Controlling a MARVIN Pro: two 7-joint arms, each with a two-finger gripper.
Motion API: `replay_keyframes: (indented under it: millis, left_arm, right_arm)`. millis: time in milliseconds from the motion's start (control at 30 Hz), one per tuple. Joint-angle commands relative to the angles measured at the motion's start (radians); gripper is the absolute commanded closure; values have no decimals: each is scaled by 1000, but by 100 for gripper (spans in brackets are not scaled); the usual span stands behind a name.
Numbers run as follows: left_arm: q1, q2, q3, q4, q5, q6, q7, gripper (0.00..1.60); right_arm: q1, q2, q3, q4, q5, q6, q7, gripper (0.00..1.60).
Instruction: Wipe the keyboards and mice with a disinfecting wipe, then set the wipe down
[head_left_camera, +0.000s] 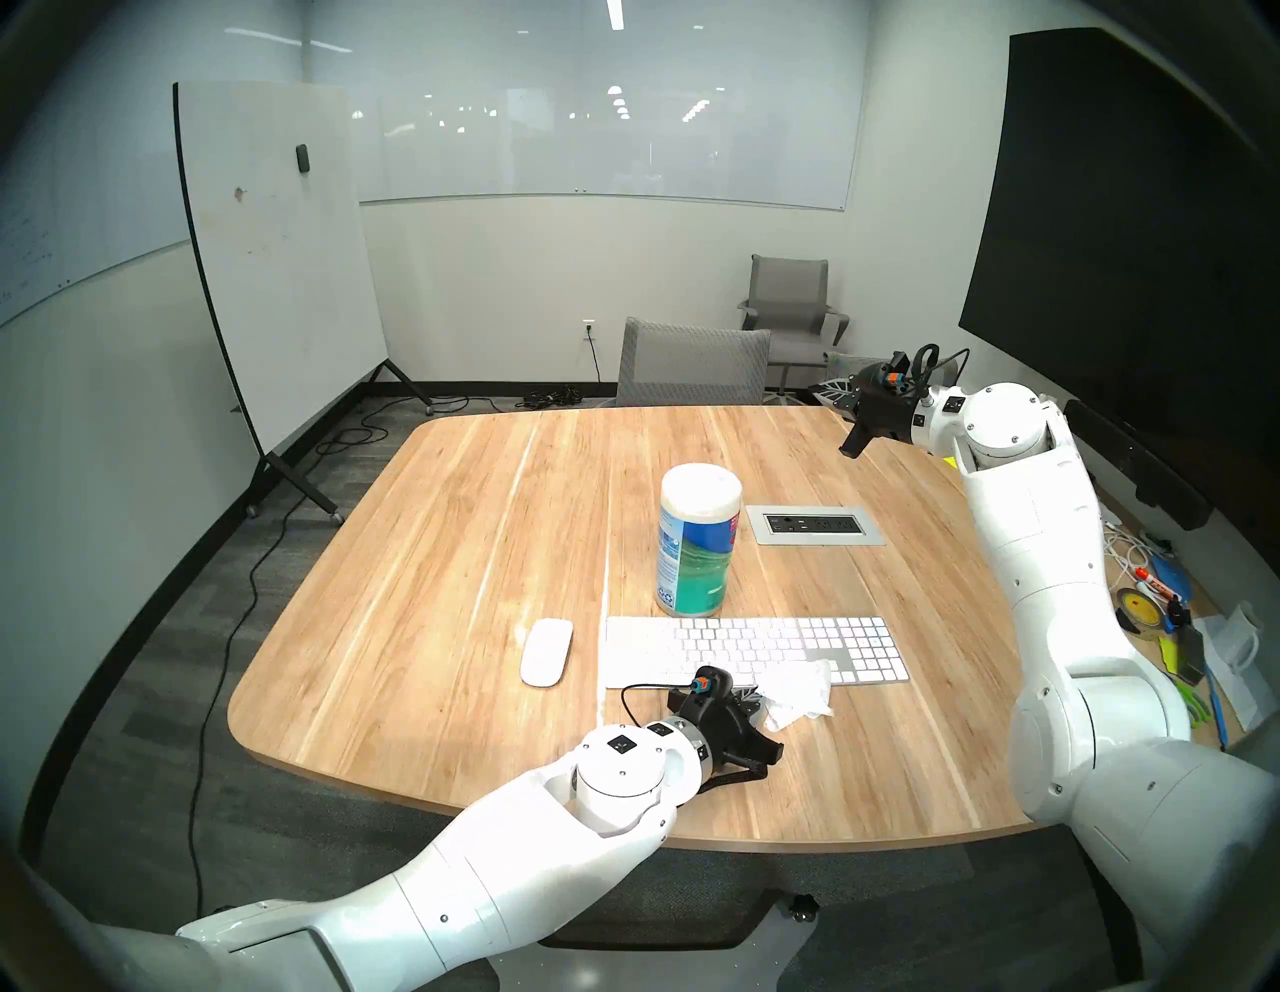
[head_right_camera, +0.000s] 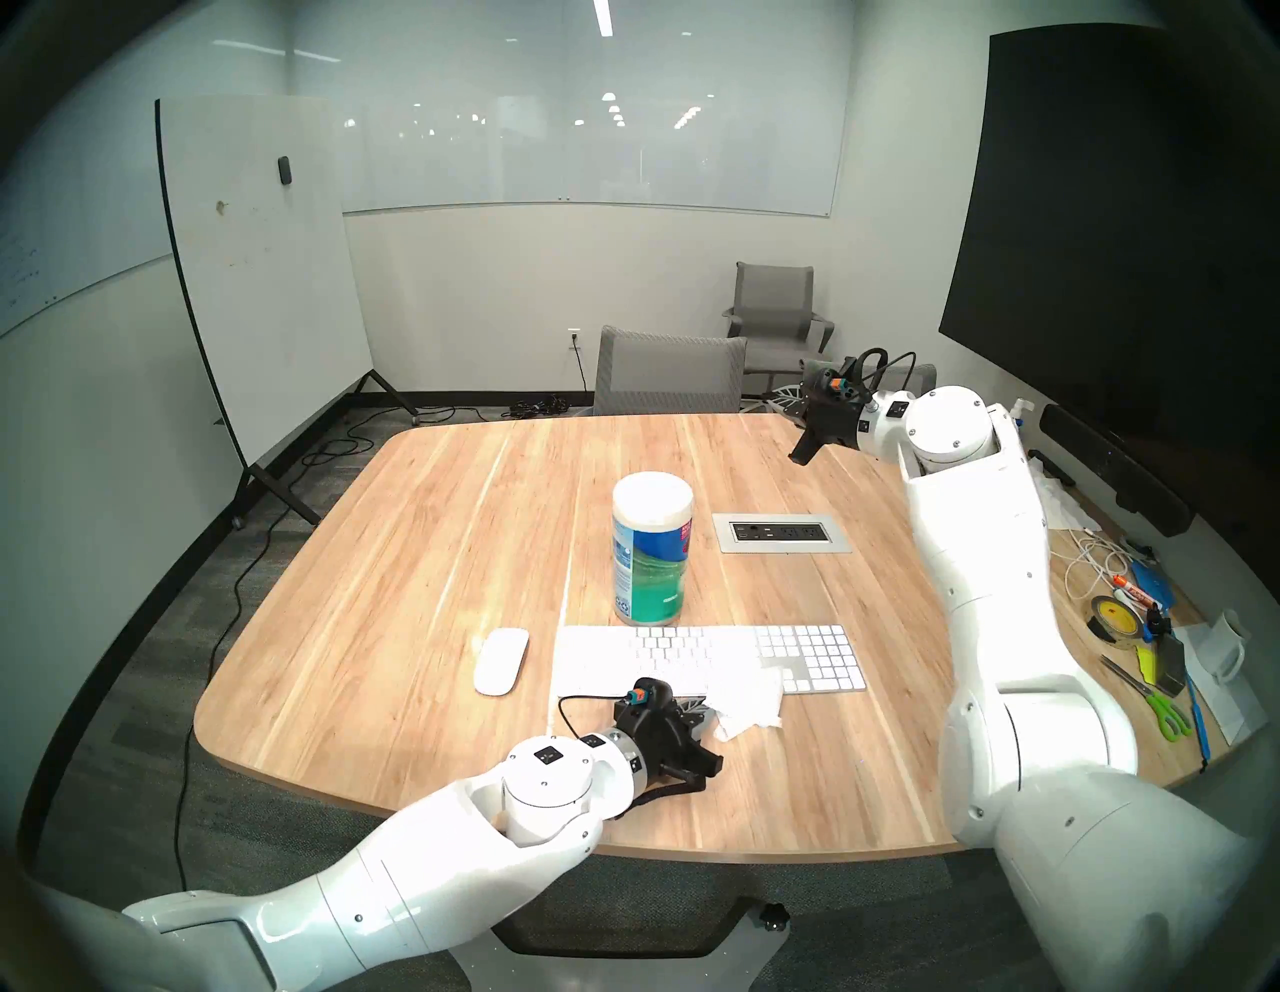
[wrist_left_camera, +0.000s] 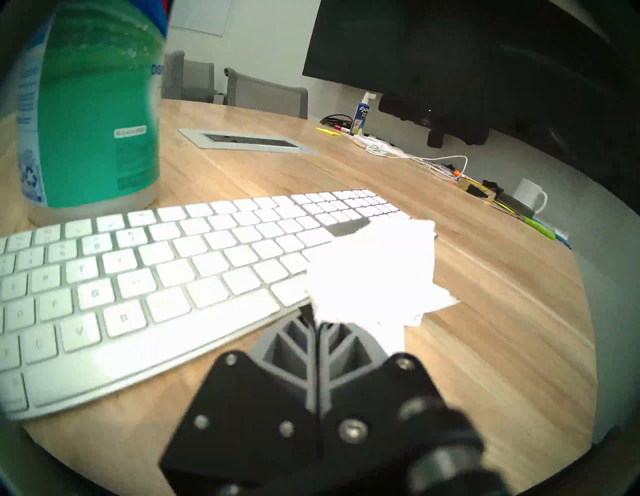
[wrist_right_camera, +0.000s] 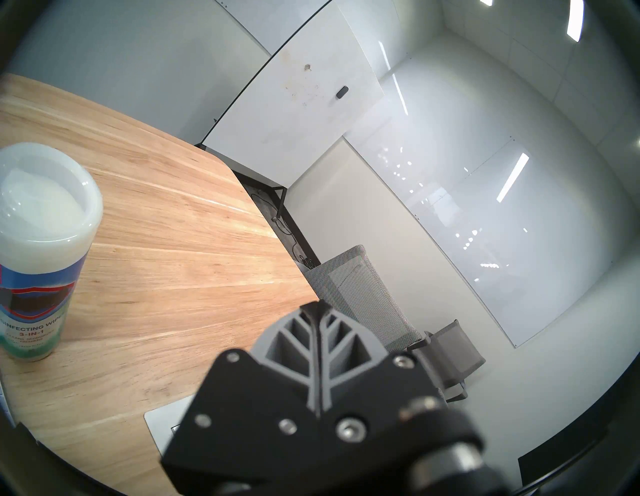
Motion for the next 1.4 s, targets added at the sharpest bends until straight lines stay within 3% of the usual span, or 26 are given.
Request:
replay_keyframes:
  millis: [0, 433, 567, 800, 967, 1133, 1367]
  left_arm:
    - [71, 92, -34, -117, -25, 2, 24, 160]
    - [65, 184, -140, -280, -38, -22, 65, 160]
    - [77, 208, -154, -331, -55, 11, 79, 160]
    - [185, 261, -127, -411, -110, 102, 126, 160]
    - [254, 308, -134, -500, -143, 149, 215, 160]
    - [255, 310, -169, -554, -168, 164, 292, 160]
    - [234, 338, -219, -576, -206, 203, 318, 160]
  right_arm:
    - [25, -2, 3, -16, 3, -1, -3, 160]
    - [26, -2, 3, -16, 3, -2, -3, 160]
    - [26, -2, 3, -16, 4, -1, -3, 160]
    - [27, -3, 3, -16, 4, -1, -2, 160]
    - [27, -3, 3, -17, 4, 0, -2, 160]
    - [27, -3, 3, -17, 4, 1, -2, 160]
    - [27, -3, 3, -17, 4, 2, -1, 160]
